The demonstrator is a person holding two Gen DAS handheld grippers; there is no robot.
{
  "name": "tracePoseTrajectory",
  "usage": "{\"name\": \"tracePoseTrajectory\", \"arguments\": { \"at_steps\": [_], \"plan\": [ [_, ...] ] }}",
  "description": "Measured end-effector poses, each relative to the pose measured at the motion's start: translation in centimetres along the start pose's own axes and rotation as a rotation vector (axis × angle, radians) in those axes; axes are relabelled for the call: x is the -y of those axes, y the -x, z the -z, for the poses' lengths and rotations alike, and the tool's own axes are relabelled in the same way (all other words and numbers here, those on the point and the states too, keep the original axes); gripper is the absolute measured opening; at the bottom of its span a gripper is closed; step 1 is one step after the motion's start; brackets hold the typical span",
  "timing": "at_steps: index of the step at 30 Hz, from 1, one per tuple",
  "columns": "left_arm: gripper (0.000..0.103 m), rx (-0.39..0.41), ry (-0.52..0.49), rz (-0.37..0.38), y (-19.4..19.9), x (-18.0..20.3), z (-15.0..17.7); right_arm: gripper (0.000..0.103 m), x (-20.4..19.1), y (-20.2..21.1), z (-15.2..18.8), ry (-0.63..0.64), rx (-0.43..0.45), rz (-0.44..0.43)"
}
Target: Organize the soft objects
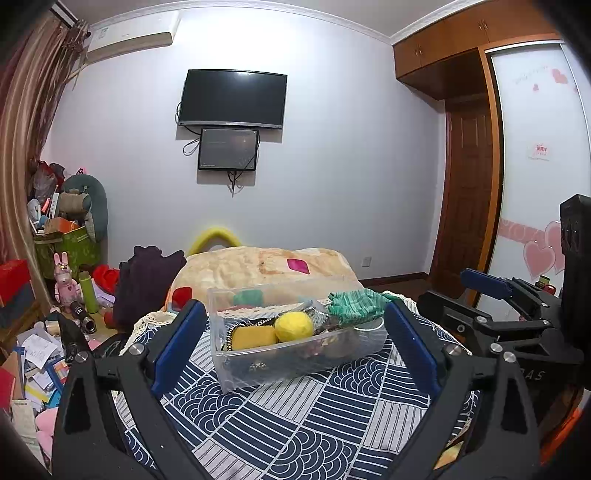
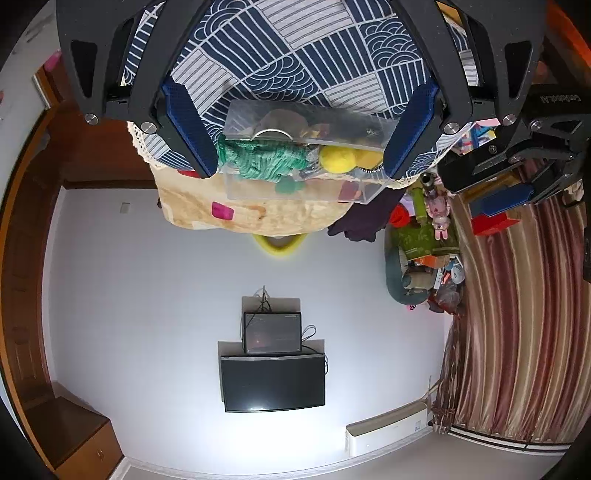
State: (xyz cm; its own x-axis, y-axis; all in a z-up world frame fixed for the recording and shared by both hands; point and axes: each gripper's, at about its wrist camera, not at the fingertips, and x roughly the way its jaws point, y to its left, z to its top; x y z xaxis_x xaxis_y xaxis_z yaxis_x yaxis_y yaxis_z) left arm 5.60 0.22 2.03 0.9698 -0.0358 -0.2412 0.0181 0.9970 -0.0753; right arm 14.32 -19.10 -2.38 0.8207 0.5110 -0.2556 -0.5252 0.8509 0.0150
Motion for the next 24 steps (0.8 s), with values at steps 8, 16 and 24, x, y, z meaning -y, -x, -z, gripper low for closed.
{"name": "tracePoseTrajectory", "arguments": {
  "at_steps": [8, 16, 24],
  "plan": [
    [0.098, -0.01, 0.008, 0.006, -0.17, -0.17, 0.15, 0.09, 0.2, -0.37, 0.32, -0.017, -0.021, -0.008],
    [0.098, -0.009, 0.014, 0.01, -0.13, -0.35, 0.15, 0.09, 0.35, -0.22, 0.34, -0.02, -0.02, -0.007],
    [0.099, -0.011, 0.014, 0.012, -0.26, -0.37, 0.24, 0.09, 0.41, -0.17, 0.24, -0.021, -0.022, -0.005]
  ]
}}
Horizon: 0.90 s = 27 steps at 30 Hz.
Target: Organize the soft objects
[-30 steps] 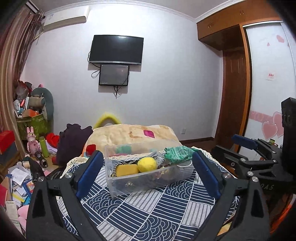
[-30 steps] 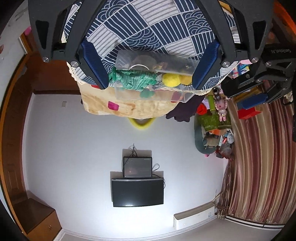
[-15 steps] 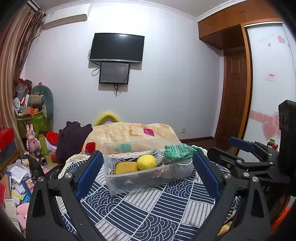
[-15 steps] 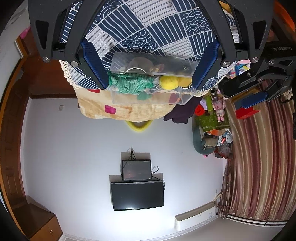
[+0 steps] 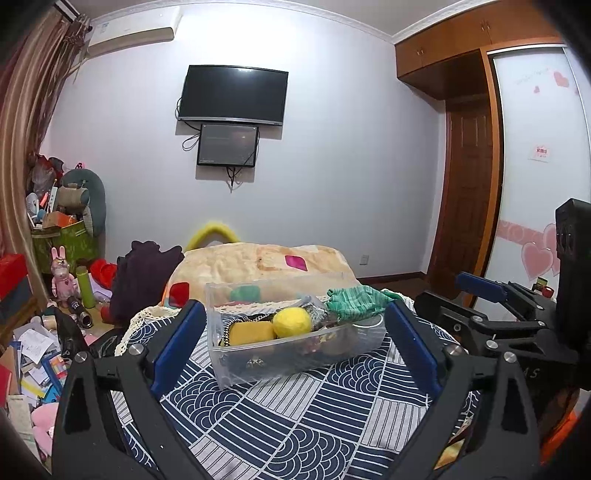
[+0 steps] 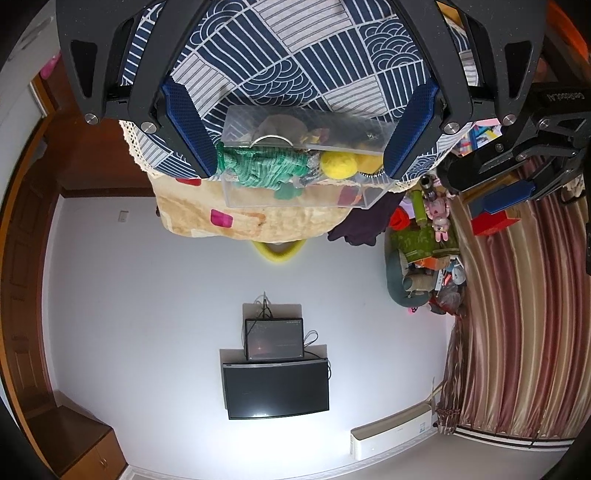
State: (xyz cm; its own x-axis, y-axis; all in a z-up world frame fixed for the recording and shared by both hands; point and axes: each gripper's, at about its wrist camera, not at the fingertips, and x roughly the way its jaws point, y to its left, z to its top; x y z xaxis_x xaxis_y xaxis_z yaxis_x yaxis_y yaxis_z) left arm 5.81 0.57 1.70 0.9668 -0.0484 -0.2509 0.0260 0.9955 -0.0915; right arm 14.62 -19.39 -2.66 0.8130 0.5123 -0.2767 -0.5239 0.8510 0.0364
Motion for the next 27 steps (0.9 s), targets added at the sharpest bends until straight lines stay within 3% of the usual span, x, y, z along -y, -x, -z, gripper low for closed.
{"name": "tracePoseTrajectory", "arguments": {
  "at_steps": [27],
  "plan": [
    [0.102, -0.015, -0.003, 0.008, -0.2, 0.31, 0.35, 0.09, -0.16, 0.24, -0.08, -0.007, -0.003, -0.004]
  ]
}}
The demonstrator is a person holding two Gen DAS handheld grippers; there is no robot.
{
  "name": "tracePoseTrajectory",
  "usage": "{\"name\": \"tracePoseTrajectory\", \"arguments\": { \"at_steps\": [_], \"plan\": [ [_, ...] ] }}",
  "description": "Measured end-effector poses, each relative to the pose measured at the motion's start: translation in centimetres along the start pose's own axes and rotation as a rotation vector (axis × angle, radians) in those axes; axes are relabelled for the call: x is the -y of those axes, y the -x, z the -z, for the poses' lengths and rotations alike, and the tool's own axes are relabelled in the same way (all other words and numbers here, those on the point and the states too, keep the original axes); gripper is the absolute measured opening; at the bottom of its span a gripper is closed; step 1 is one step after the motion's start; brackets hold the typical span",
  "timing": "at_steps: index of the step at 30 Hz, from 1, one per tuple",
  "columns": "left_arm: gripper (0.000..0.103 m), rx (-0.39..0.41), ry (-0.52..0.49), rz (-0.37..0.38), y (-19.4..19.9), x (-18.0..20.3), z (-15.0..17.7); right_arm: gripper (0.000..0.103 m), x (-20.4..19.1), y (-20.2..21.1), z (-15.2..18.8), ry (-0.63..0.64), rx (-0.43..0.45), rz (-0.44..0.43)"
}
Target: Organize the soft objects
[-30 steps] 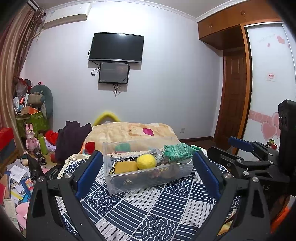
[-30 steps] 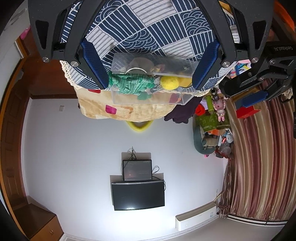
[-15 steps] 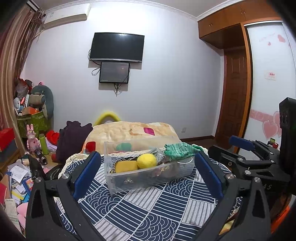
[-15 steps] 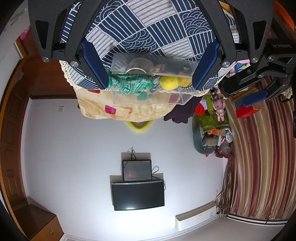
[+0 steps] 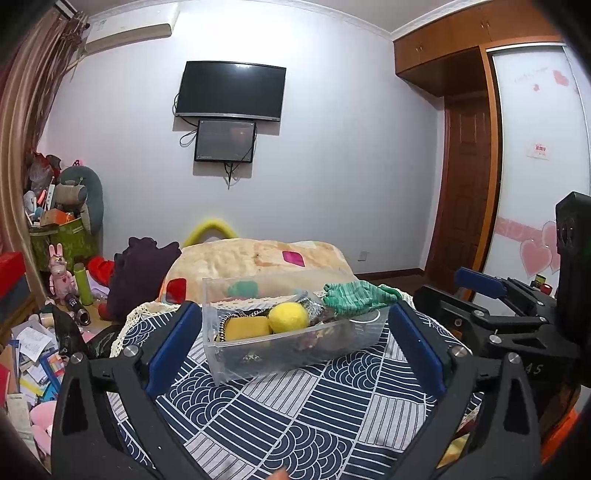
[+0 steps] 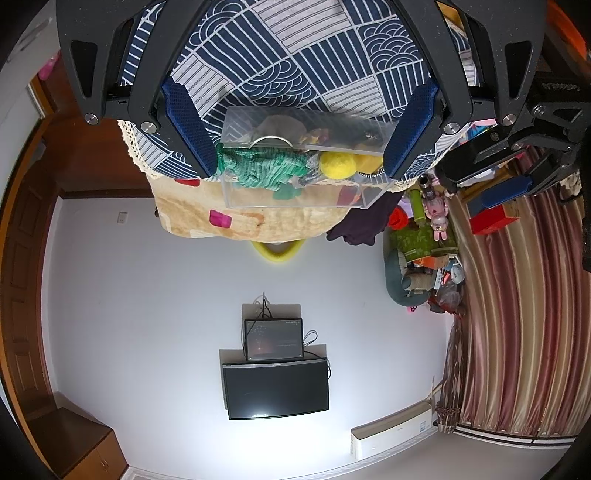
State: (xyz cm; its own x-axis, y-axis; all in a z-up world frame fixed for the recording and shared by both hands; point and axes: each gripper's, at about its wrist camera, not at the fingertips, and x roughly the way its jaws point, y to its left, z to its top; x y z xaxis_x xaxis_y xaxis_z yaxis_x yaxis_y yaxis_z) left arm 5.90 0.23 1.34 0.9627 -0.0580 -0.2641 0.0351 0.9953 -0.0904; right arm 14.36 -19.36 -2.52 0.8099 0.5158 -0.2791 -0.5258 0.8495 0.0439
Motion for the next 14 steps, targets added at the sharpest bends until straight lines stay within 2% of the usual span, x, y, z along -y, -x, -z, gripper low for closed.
{"name": "tracePoseTrajectory", "arguments": {
  "at_steps": [14],
  "plan": [
    [0.102, -0.022, 0.049, 0.015, -0.32, -0.63, -0.05, 0.09, -0.02, 0.04, 0.02, 0.001, -0.001, 0.0]
  ]
}}
